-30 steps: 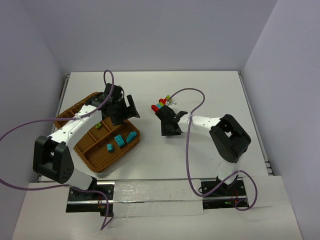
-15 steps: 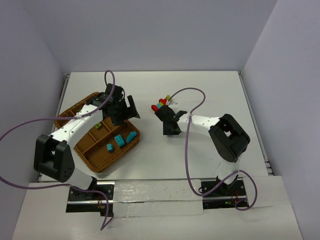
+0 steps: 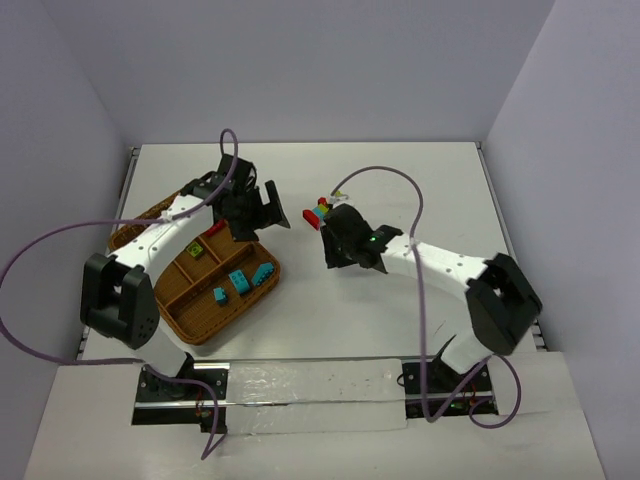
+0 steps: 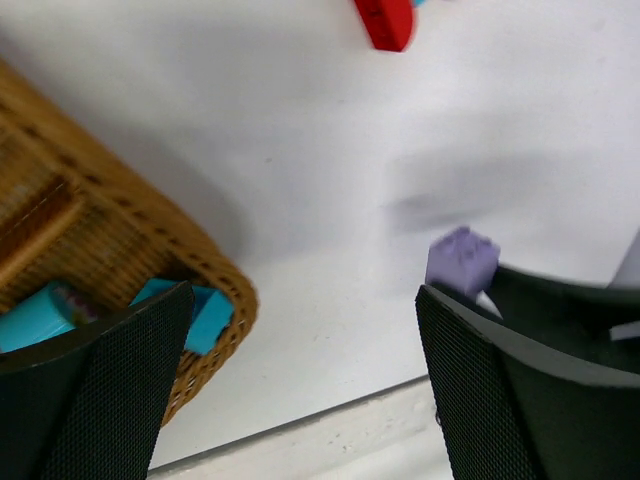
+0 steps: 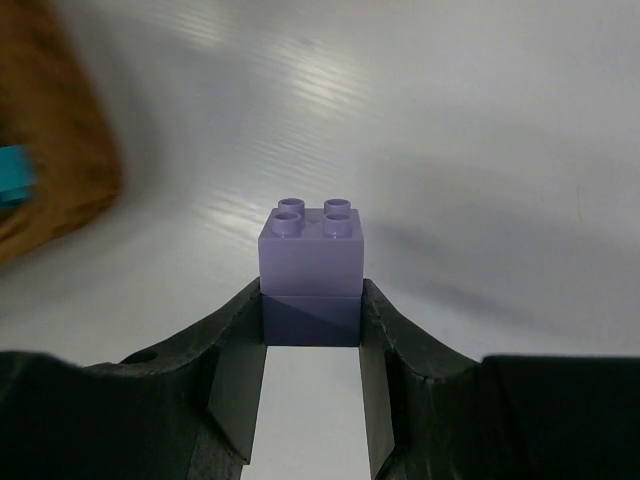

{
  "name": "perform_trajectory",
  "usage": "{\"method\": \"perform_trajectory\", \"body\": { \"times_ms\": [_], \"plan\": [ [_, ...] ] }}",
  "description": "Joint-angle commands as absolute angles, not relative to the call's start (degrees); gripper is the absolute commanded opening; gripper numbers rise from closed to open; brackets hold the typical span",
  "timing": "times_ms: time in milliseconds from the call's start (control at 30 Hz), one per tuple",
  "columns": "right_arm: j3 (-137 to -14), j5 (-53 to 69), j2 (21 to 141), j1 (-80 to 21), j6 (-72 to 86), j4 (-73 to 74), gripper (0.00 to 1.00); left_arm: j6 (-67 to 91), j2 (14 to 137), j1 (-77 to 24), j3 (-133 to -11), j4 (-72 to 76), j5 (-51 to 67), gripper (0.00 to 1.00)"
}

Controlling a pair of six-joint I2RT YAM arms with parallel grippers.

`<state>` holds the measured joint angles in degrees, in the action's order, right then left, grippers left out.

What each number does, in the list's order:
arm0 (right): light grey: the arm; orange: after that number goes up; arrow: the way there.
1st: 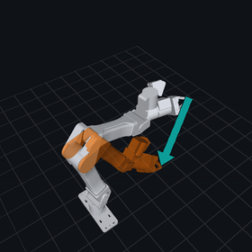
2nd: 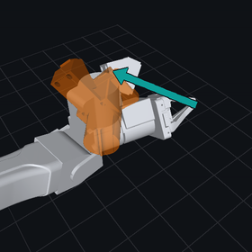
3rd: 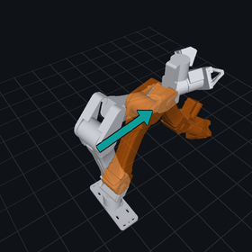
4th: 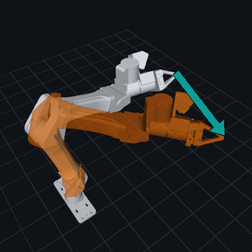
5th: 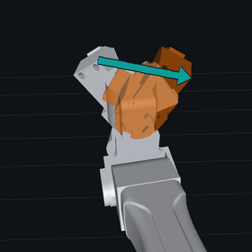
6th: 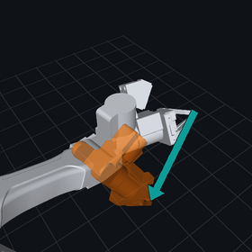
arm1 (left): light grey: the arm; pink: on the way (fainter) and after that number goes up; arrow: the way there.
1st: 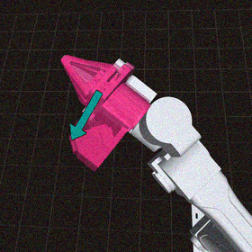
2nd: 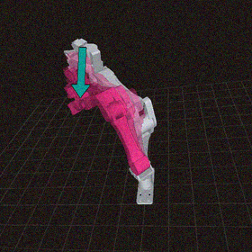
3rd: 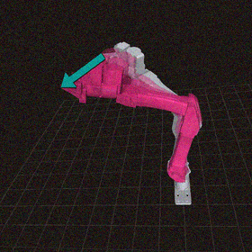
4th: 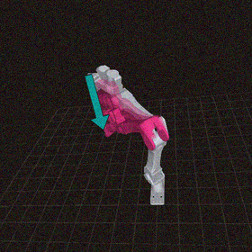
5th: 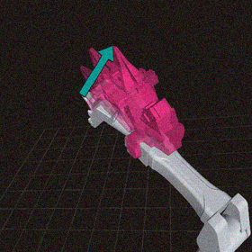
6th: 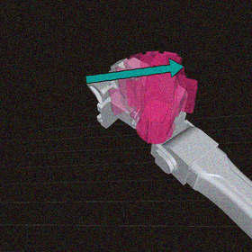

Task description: Sort the legos into containers by color

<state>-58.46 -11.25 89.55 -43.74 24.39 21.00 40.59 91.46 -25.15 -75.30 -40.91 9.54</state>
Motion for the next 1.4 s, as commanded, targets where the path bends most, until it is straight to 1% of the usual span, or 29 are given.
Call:
{"method": "perform_trajectory", "body": {
  "times_ms": [0,100,233,300,400,567,633,800,1100,1133,1167,1200,1233,1367],
  "plan": [
    [-57.9,-2.3,81.8,-44.7,13.7,15.6,0.05,36.9,95.6,-26.1,-82.2,-42.2,16.2,0.99],
    [-58.0,0.7,79.8,-44.6,12.2,15.8,0.04,36.9,96.6,-26.1,-82.3,-39.6,21.8,0.99],
    [-58.6,1.7,79.3,-44.7,11.7,16.3,0.03,38.1,96.8,-26.1,-81.6,-35.1,31.0,0.96],
    [-58.8,2.9,78.9,-44.6,11.6,16.0,0.03,39.0,96.5,-26.1,-79.7,-30.6,36.5,0.96],
    [-59.3,4.6,78.4,-44.6,11.6,15.4,0.03,40.2,96.2,-26.2,-77.7,-26.6,40.7,0.96],
    [-60.0,4.8,78.2,-44.7,11.9,15.0,0.02,39.8,97.0,-26.2,-76.0,-25.9,44.9,0.92],
    [-60.4,4.8,78.4,-44.6,11.9,15.2,0.02,40.4,97.2,-26.2,-74.8,-24.6,46.9,0.88],
    [-60.3,3.8,78.6,-44.7,12.4,15.0,0.02,43.0,96.4,-26.2,-70.8,-19.3,52.2,0.83],
    [-59.9,3.8,78.3,-44.7,13.1,13.8,0.01,44.1,96.5,-26.3,-68.7,-16.3,56.0,0.8],
    [-60.0,3.8,78.3,-44.7,13.0,13.8,0.01,44.5,96.3,-26.3,-68.1,-15.0,56.7,0.76],
    [-60.0,3.8,78.4,-44.7,13.1,13.9,0.01,45.0,96.3,-26.3,-67.8,-14.9,56.7,0.74],
    [-60.1,3.8,78.3,-44.7,13.1,13.8,0.01,46.0,96.1,-26.3,-67.5,-13.4,57.3,0.68],
    [-60.1,3.9,78.3,-44.6,13.1,13.7,0.01,46.3,96.0,-26.3,-67.2,-12.8,57.5,0.66],
    [-60.1,4.0,78.3,-44.6,13.4,13.5,0.01,46.5,96.2,-26.4,-66.9,-12.4,57.7,0.65]
  ]
}}
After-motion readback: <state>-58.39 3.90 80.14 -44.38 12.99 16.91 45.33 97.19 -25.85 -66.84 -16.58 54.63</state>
